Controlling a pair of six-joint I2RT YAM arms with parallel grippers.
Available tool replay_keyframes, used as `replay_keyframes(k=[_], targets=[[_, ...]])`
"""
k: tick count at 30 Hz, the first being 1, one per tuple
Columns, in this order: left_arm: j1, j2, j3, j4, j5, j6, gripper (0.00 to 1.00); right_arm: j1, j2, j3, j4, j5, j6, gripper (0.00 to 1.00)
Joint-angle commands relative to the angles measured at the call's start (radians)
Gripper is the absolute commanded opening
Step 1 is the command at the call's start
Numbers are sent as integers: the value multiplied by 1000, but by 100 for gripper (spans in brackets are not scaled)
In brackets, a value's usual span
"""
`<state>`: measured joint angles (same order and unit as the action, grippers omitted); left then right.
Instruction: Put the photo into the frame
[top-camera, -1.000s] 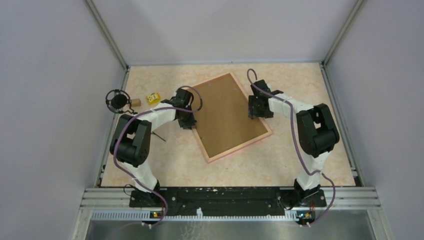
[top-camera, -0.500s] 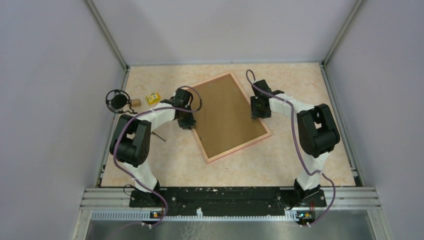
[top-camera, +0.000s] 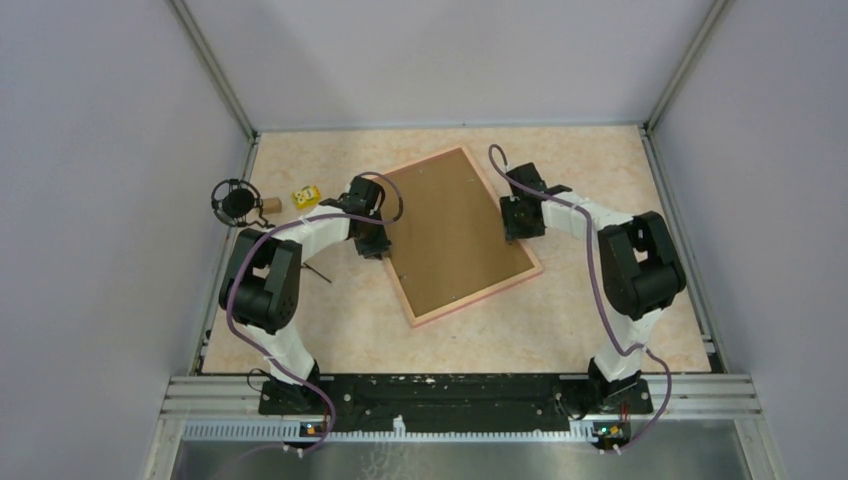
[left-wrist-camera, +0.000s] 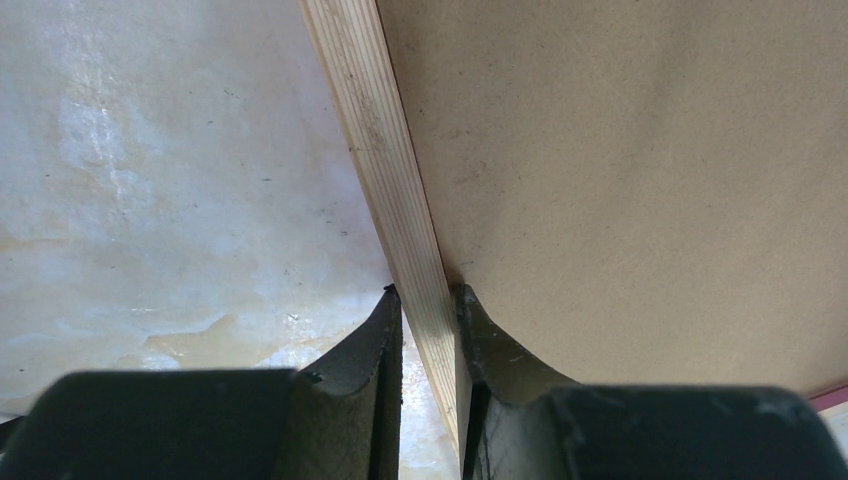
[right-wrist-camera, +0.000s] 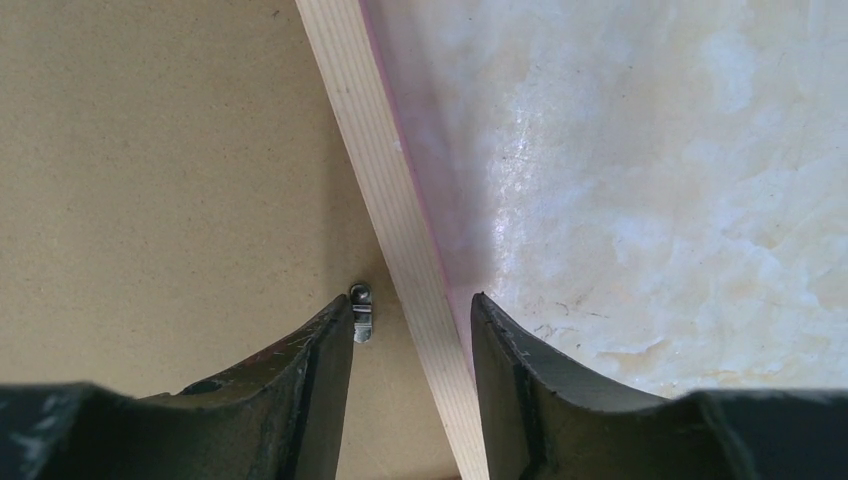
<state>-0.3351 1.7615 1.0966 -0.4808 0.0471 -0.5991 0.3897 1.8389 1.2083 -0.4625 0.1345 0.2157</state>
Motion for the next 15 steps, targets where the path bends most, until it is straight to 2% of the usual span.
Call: replay_keyframes(k=[1, 5, 9, 11, 15], targets=[[18, 39, -24, -32, -53, 58, 0, -8, -13, -50, -76, 28, -71, 47], [19, 36, -25, -32, -30, 58, 0, -11, -20, -55, -73, 32, -72, 52], [21, 36, -26, -31, -23, 59, 0, -11, -26, -56, -59, 7, -69, 49], [21, 35, -26, -31, -22, 61, 0, -11, -29, -59, -58, 15, -67, 43], [22, 35, -27, -27, -13, 66, 0, -19, -40, -72, -41, 13, -67, 24]])
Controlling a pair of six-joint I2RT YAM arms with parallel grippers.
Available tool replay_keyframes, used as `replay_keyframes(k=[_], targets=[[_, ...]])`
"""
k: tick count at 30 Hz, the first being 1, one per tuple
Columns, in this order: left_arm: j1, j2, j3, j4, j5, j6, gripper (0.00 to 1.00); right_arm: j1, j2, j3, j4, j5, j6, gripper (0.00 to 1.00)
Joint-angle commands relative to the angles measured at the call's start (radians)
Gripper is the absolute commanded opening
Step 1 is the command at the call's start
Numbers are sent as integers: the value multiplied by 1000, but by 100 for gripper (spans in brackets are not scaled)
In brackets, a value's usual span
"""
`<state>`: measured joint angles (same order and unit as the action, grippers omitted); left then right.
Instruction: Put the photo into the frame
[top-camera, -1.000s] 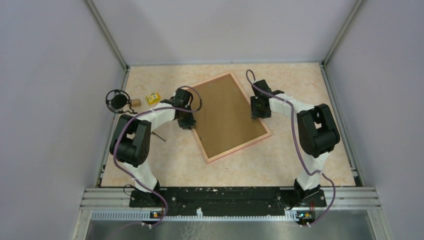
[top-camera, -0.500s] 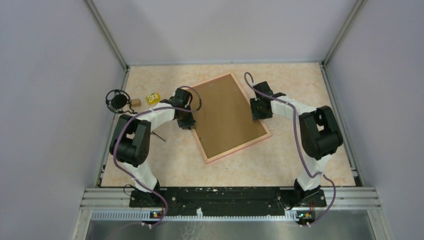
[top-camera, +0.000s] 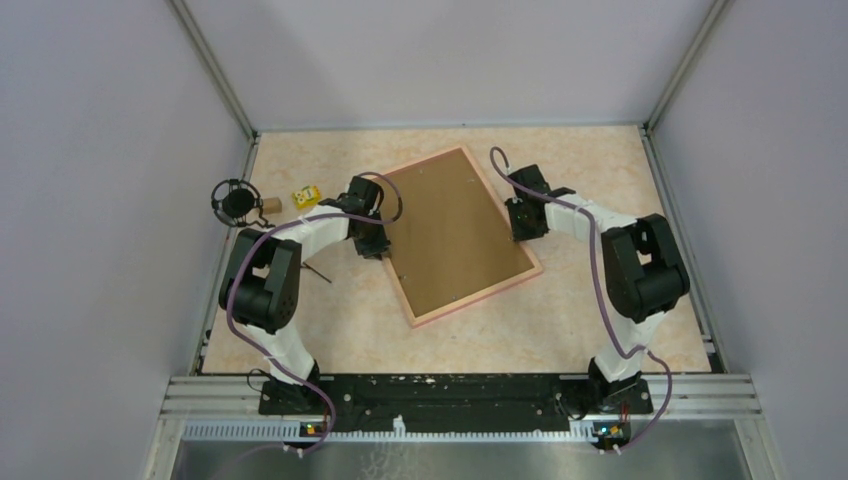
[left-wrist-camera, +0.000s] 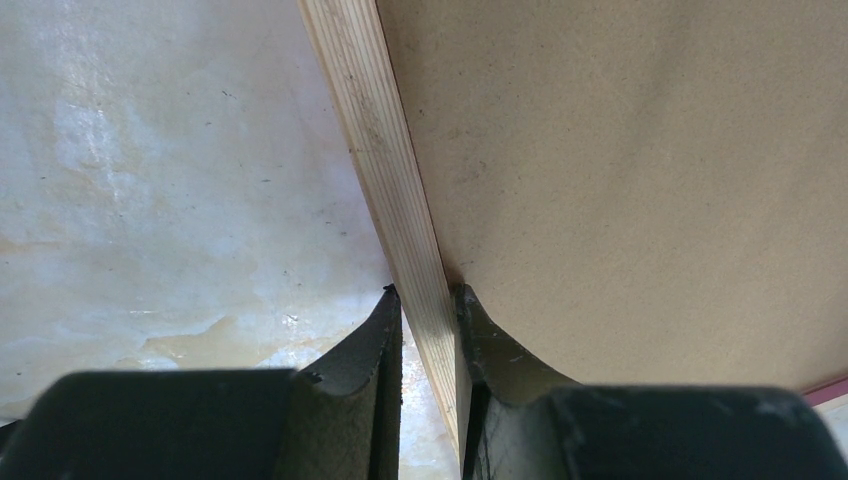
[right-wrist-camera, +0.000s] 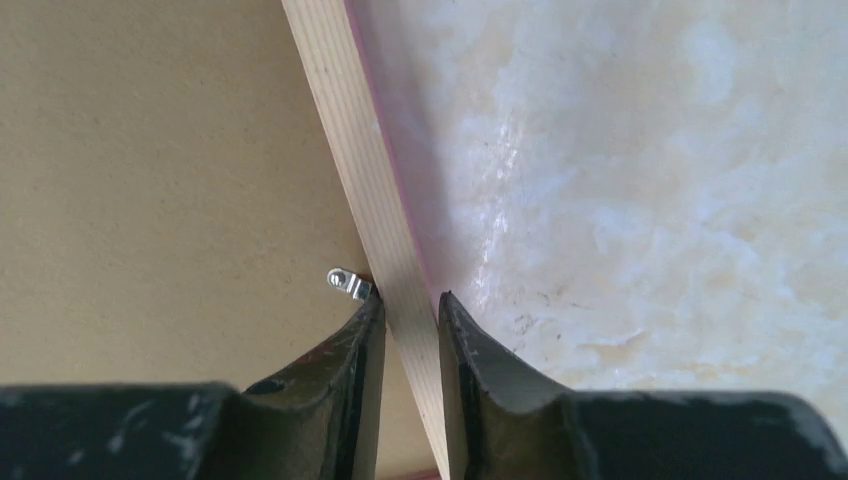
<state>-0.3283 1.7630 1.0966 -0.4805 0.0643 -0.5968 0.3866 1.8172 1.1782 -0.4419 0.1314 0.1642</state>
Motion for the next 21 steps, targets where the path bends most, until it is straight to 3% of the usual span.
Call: replay_keyframes(k=[1, 8, 12, 18, 21], targets=[[15, 32, -27, -26, -27, 66, 0, -17, -19, -43, -56, 14, -15, 21], [15, 35, -27, -19, -8, 83, 0, -18, -3, -40, -43, -9, -15, 20], [15, 30, -20, -17, 23, 141, 0, -18, -58, -55, -42, -28, -18, 27], [17, 32, 14, -61, 8, 270, 6, -28, -152, -119, 48, -274, -40, 65], [18, 31, 14, -57, 15, 319, 12, -30, -138, -126, 61, -356, -63, 74]])
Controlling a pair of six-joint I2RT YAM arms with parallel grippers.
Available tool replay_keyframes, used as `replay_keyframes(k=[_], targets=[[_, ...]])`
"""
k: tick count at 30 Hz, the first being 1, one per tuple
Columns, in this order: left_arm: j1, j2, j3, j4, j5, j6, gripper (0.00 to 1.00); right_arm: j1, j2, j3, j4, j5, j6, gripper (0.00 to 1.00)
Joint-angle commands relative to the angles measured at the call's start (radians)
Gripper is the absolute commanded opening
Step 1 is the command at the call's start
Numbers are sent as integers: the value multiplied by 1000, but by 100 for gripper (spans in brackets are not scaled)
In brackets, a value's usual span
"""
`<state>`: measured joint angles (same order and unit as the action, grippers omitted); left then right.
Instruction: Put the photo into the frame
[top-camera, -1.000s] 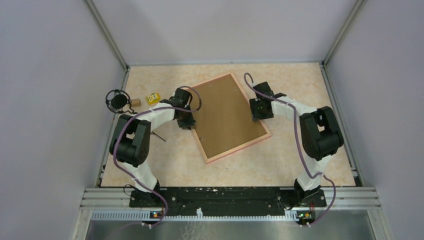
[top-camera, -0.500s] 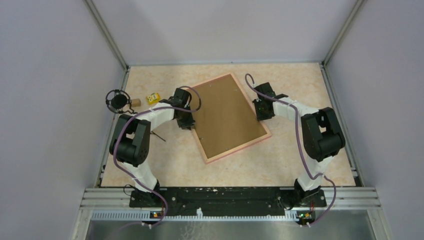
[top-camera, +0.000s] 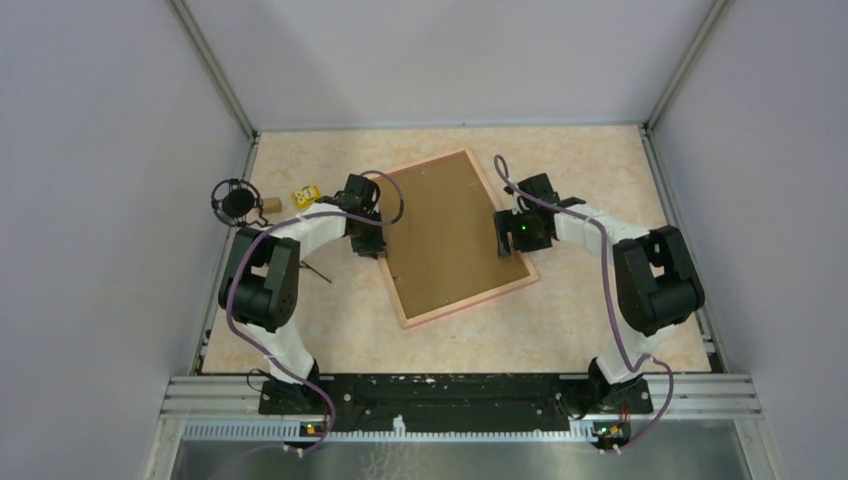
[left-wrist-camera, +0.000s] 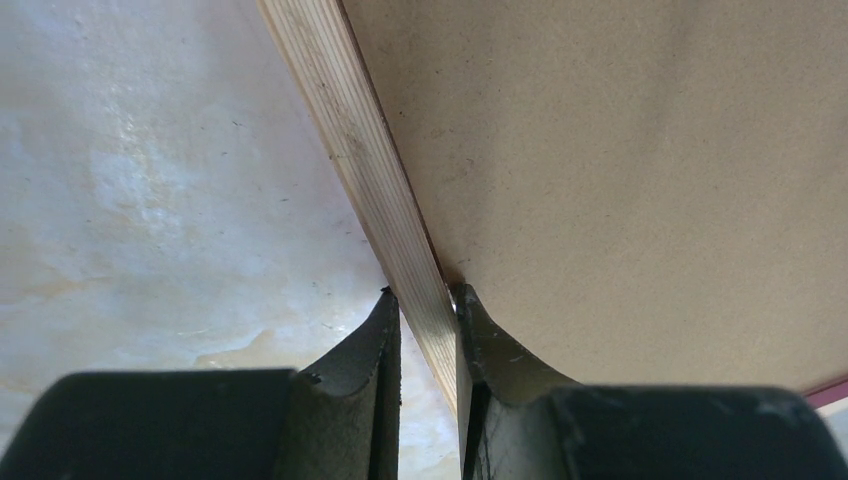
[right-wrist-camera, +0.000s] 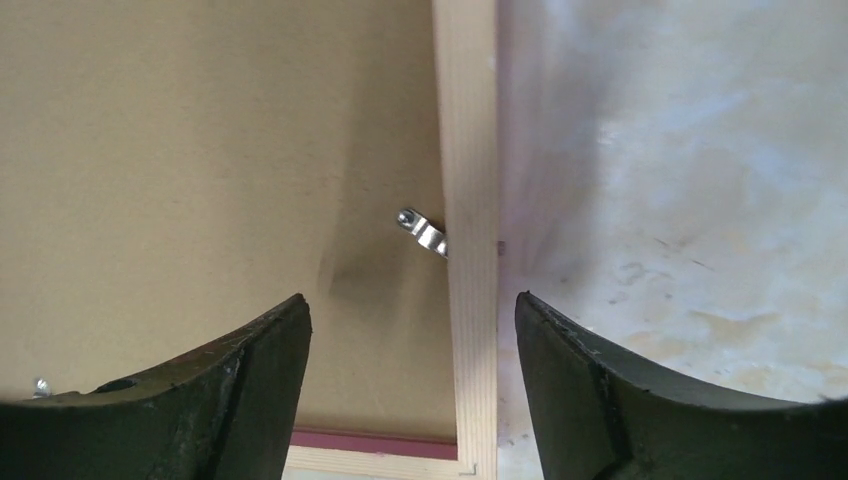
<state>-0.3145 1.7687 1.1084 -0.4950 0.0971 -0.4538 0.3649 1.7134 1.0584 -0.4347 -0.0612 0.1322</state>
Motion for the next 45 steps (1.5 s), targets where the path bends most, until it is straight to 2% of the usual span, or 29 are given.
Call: replay_keyframes(k=[1, 6, 13, 15, 18, 21, 26, 38, 45], targets=[[3, 28, 5, -44, -18, 185, 13, -9, -27, -9, 57, -176, -40, 74], [2, 75, 46, -84, 41, 224, 13, -3, -14, -33, 33, -380, -151, 71], [2, 94, 74, -172, 56, 275, 18, 63, -177, -70, 47, -505, -191, 69], [2, 85, 37, -149, 67, 280, 18, 65, -211, -73, 55, -449, -173, 71], [2, 83, -1, -114, 75, 282, 17, 65, -226, -70, 34, -239, -140, 74], [2, 96, 5, -109, 73, 290, 17, 65, -201, -53, 2, -119, -140, 75], [3, 94, 30, -129, -24, 313, 16, 66, -136, -11, -63, 79, -96, 72], [4, 88, 34, -131, -21, 312, 15, 88, -51, 6, -81, 76, -112, 58], [5, 90, 34, -130, -16, 312, 15, 89, -29, 9, -58, 65, -112, 57]])
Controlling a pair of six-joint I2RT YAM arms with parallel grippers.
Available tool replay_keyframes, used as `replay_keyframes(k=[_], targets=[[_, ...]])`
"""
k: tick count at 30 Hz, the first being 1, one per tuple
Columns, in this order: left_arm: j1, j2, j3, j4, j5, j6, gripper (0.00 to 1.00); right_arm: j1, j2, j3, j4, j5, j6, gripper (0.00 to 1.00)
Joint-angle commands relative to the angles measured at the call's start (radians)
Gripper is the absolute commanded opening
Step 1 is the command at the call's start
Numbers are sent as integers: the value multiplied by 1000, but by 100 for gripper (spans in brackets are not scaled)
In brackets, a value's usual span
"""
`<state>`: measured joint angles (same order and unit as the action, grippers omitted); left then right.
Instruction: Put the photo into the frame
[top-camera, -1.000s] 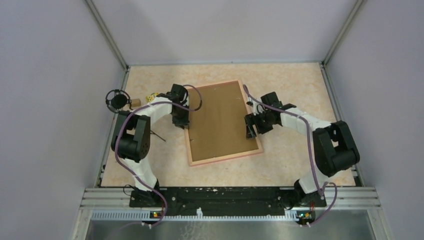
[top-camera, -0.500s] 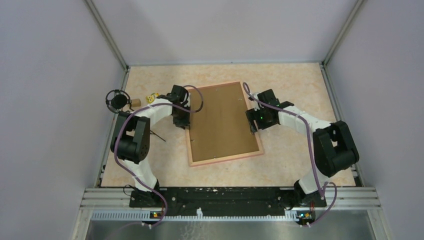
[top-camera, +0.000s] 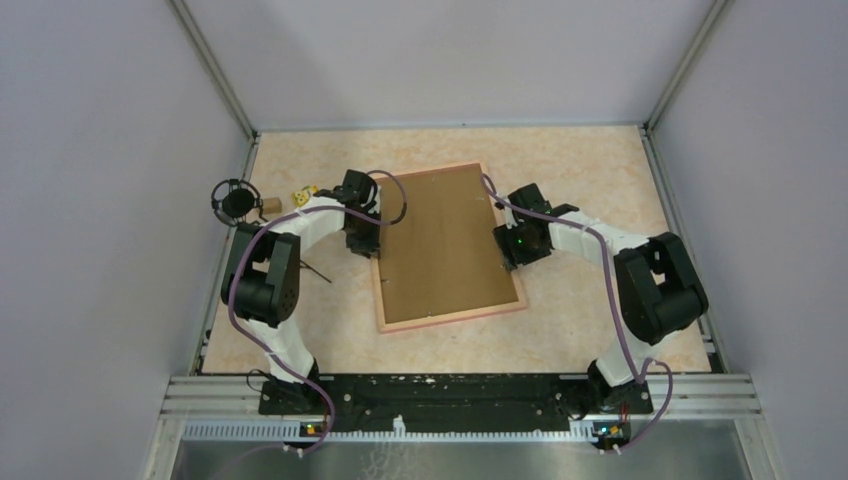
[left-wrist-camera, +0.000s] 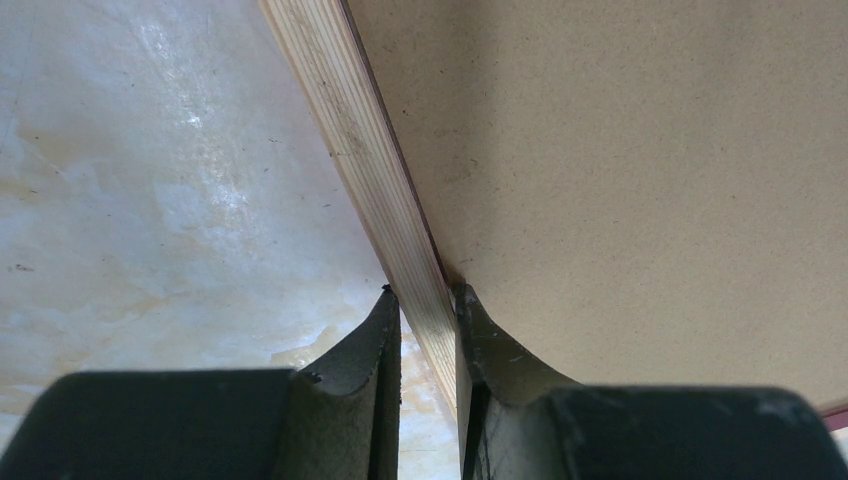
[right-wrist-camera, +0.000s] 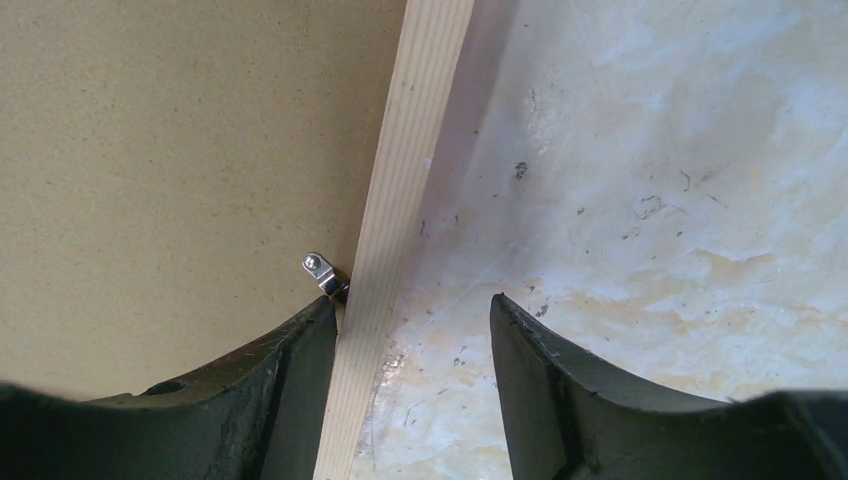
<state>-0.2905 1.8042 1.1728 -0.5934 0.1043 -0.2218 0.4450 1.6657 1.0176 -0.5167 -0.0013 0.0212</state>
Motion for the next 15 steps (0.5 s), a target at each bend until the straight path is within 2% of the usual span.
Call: replay_keyframes(k=[1, 8, 12, 15], targets=[[-19, 54, -31, -30, -22, 79, 15, 7, 25, 53, 26, 6, -1, 57], [-19, 50, -33, -29, -18, 79, 15, 7, 57, 58, 38, 6, -1, 49], [-19, 49, -35, -29, -17, 79, 14, 8, 60, 59, 42, 6, -3, 38], [-19, 47, -35, -29, -17, 80, 14, 7, 53, 56, 47, 6, -4, 22]])
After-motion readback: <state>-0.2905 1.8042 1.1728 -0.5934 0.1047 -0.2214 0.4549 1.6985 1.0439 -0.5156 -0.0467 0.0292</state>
